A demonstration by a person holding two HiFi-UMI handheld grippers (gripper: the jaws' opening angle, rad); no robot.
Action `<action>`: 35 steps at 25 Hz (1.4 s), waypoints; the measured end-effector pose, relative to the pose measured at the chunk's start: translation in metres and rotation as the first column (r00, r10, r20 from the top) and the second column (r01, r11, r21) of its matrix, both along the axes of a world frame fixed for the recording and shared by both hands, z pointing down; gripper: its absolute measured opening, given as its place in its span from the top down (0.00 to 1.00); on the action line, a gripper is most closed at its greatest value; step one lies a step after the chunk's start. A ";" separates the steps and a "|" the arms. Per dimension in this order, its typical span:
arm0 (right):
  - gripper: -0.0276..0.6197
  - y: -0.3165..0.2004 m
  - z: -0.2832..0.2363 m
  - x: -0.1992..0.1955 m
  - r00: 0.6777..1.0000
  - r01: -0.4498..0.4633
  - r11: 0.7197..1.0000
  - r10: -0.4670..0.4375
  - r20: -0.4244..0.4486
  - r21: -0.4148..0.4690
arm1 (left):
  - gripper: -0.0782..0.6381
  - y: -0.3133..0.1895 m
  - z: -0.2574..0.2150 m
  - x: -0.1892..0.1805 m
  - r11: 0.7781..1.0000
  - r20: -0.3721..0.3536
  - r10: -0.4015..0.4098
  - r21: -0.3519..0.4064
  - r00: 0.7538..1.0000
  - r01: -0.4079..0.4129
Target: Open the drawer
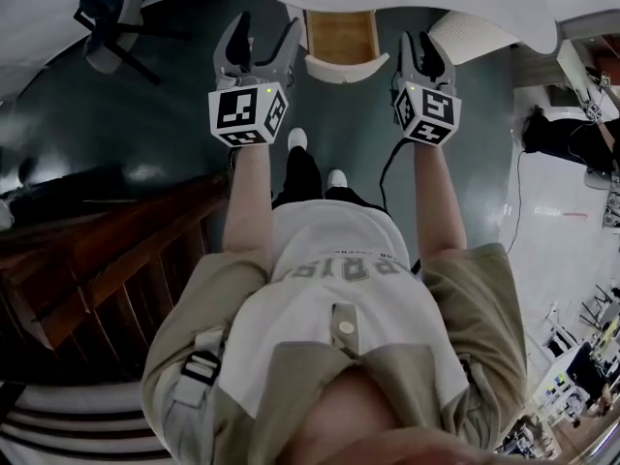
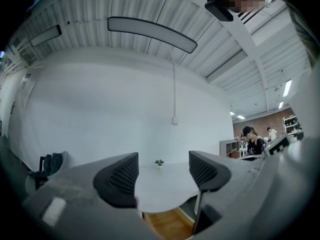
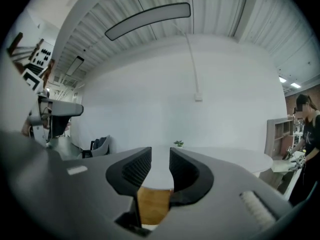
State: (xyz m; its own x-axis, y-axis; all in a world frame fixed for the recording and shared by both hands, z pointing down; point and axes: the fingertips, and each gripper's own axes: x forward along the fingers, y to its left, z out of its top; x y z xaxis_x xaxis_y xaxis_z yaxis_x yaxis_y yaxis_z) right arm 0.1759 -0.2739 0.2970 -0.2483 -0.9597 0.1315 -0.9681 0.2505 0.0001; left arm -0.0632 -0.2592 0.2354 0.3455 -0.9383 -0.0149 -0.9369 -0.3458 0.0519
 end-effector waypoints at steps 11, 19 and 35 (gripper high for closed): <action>0.91 -0.013 -0.081 -0.005 1.000 -0.012 0.994 0.011 0.007 0.112 | 0.65 -0.020 -0.032 -0.008 0.999 0.000 -0.029 0.037 1.000 0.029; 0.95 -0.018 -0.100 -0.015 0.998 0.047 0.988 -0.051 0.024 0.147 | 0.88 -0.030 -0.041 -0.007 0.996 0.085 -0.051 0.080 0.995 0.044; 0.95 -0.020 -0.111 -0.013 1.000 0.030 0.980 -0.027 -0.014 0.196 | 0.88 -0.038 -0.050 -0.011 0.993 0.136 -0.053 0.113 0.989 0.038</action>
State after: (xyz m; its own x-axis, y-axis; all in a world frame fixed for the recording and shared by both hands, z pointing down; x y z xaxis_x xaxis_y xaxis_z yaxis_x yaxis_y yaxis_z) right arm 0.1628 -0.2935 0.1865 -0.2756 -0.9597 -0.0560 -0.9602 0.2721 0.0626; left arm -0.0738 -0.2976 0.1851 0.3083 -0.9485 -0.0734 -0.9473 -0.2990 -0.1154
